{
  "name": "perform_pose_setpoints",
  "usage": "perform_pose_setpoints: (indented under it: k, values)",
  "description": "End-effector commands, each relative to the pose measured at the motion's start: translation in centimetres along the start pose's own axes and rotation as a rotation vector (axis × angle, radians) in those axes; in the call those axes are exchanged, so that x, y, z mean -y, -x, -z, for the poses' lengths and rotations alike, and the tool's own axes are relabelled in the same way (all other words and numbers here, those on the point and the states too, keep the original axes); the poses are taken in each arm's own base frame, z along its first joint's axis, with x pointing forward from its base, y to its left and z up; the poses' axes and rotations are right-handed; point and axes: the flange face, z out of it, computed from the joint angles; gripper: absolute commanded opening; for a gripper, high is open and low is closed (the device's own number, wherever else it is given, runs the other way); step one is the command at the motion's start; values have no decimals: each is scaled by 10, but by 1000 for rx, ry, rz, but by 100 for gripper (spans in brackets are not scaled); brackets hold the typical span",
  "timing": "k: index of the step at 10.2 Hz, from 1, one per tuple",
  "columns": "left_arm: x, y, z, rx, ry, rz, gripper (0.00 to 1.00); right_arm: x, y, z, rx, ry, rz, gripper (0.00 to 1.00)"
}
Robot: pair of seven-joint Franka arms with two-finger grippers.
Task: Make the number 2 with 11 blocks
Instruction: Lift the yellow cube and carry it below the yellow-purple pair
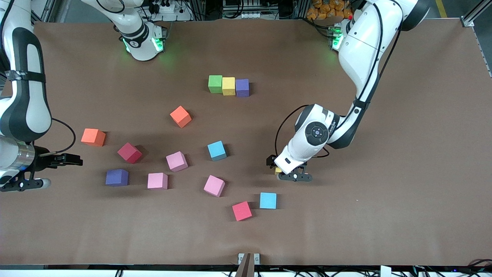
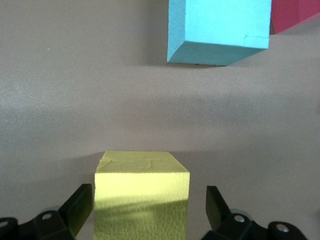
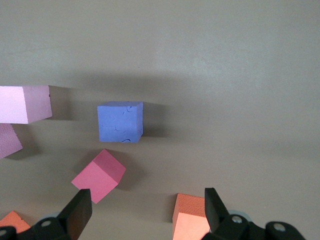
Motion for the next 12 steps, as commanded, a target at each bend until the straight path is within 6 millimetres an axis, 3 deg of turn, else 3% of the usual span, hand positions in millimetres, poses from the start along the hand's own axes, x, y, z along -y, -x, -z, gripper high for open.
perform_pose_setpoints:
  k: [1,2,3,4,6,7,8,10,12]
  values:
    - [-3,-2,3,-1,15,21,67,-3,-1,0,-9,-23,8,100]
    - [-3,-2,3,-1,15,21,37,-4,-1,-1,-8,-23,8,100]
    - [-3,-2,3,-1,15,21,14,-3,-1,0,-9,-23,8,100]
    - [-4,-2,5,-1,15,25,7,-5,0,-1,-8,-23,7,100]
    - [-6,0,11,32,5,49,7,-5,0,-1,-8,-23,7,100]
    - [-14,3,23,45,3,53,7,-5,0,-1,-8,-23,7,100]
    - [-33,15,32,72,-7,35,7,-5,0,-1,-8,-23,7,100]
    - [-90,51,40,96,-12,44,7,-5,0,-1,-8,-23,7,100]
    - [-152,104,30,119,-20,60,7,-5,0,-1,-8,-23,8,100]
